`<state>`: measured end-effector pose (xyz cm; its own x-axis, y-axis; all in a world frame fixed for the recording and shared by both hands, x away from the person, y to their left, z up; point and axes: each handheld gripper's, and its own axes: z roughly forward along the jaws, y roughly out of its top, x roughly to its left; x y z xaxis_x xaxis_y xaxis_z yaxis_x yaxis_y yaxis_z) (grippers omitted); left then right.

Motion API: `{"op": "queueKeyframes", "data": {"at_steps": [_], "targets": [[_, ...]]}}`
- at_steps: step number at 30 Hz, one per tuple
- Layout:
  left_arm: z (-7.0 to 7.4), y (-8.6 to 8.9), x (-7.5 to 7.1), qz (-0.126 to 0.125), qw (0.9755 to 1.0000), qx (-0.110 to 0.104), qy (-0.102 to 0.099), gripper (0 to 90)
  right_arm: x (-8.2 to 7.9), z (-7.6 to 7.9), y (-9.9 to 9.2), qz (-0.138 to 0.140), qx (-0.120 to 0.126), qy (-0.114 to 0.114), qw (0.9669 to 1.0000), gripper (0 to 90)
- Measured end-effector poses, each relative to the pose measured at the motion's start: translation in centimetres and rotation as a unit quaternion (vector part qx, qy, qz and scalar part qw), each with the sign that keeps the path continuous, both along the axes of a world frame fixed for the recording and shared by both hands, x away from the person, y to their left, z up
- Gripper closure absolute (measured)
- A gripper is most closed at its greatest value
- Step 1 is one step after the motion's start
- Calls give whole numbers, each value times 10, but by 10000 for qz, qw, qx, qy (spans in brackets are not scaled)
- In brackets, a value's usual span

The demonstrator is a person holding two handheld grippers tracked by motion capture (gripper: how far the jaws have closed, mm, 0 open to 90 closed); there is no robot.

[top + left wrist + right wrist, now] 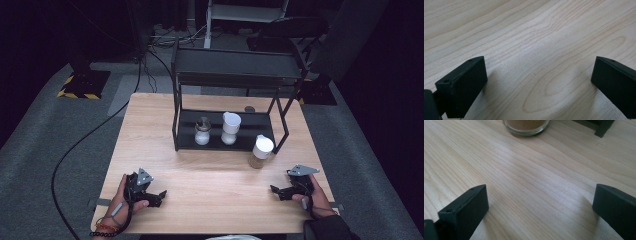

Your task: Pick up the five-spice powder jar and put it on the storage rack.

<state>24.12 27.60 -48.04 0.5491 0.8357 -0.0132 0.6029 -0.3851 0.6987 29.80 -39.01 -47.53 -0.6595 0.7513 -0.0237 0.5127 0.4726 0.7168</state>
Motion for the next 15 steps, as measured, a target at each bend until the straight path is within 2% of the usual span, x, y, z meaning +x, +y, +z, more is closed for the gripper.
{"op": "queueKeyframes", "data": {"at_steps": [8,15], "targets": [[0,0,0,-3,10000,2,1,4,0,8,9,-28,-224,51,9997,5],[0,0,0,-9,10000,2,4,4,0,11,11,-23,-312,68,9995,16]]}}
